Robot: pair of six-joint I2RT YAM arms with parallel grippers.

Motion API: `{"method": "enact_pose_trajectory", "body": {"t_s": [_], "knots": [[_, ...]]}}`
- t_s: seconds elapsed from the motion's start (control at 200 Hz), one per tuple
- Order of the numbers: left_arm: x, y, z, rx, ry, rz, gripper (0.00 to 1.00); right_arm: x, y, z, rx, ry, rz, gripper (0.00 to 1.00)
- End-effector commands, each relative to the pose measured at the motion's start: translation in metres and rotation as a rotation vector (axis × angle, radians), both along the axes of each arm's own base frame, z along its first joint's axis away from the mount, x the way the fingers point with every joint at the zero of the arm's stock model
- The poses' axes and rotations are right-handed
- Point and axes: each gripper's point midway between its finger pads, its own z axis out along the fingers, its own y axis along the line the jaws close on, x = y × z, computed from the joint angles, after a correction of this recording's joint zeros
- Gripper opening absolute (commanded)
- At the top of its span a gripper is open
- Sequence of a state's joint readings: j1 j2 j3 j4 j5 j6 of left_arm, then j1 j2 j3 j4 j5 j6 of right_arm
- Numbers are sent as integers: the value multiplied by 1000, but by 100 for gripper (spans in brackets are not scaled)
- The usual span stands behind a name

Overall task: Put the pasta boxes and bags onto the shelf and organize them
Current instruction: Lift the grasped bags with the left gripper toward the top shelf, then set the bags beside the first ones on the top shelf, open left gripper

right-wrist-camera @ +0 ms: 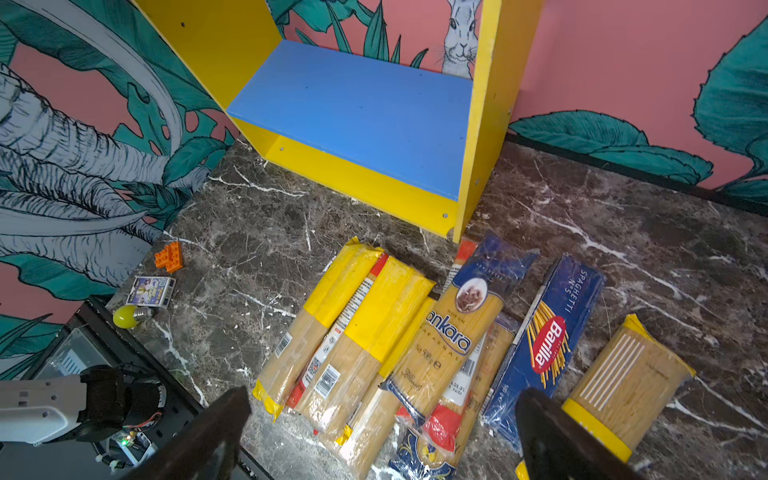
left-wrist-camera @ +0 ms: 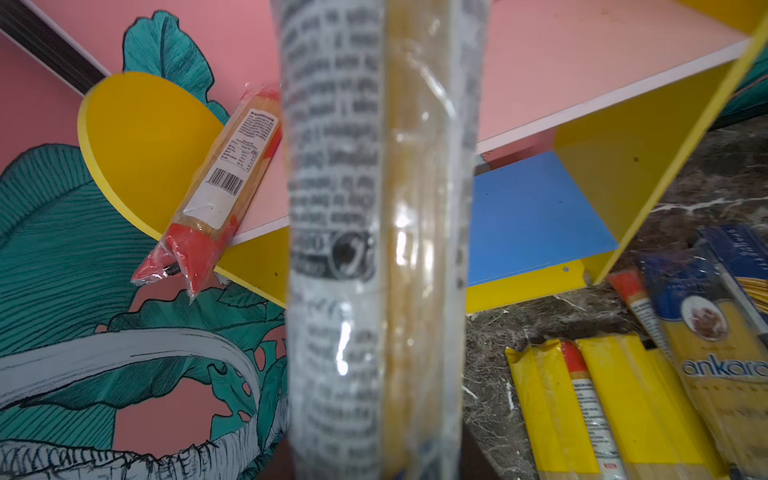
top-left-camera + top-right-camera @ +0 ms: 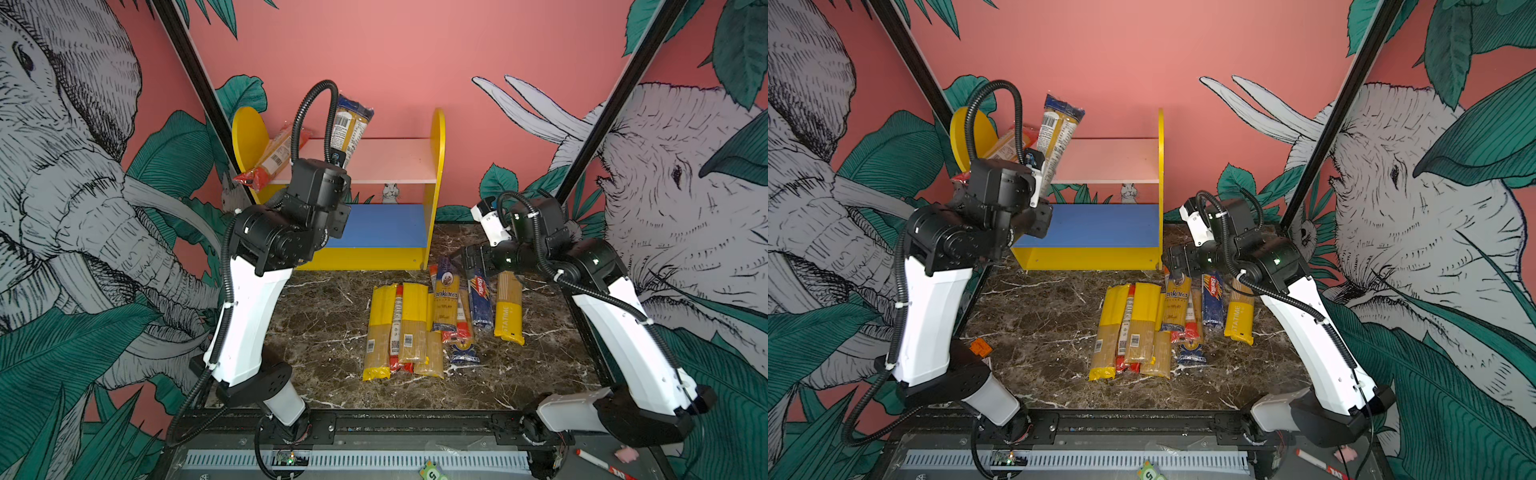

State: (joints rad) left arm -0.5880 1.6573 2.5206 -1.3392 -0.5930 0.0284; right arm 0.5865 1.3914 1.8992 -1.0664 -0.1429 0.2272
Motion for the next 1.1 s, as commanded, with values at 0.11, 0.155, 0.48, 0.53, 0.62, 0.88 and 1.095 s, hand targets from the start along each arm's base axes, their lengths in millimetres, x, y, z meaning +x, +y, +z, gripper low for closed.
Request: {"method": "enact_pose_trajectory", "body": {"t_s": [0.11, 0.155, 0.48, 0.53, 0.62, 0.88, 1.095], "knots": [[45, 16, 71, -128, -273, -11, 0, 29, 23, 14, 0, -70, 12, 99], [57, 16, 71, -133, -284, -19, 0, 35, 26, 14, -2, -74, 5, 99], [106, 48, 73, -121, -333, 6, 0, 78, 50, 5, -17, -68, -64, 99], [109, 52, 71, -111, -330, 10, 0, 84, 54, 3, -18, -65, -71, 99], [114, 57, 70, -84, -329, 13, 0, 94, 61, -2, -24, -53, -75, 99], [129, 69, 63, -30, -321, 29, 0, 107, 75, -6, -37, -27, -67, 99], [140, 84, 57, -3, -315, 72, 3, 107, 70, -15, -51, 0, -93, 99]]}}
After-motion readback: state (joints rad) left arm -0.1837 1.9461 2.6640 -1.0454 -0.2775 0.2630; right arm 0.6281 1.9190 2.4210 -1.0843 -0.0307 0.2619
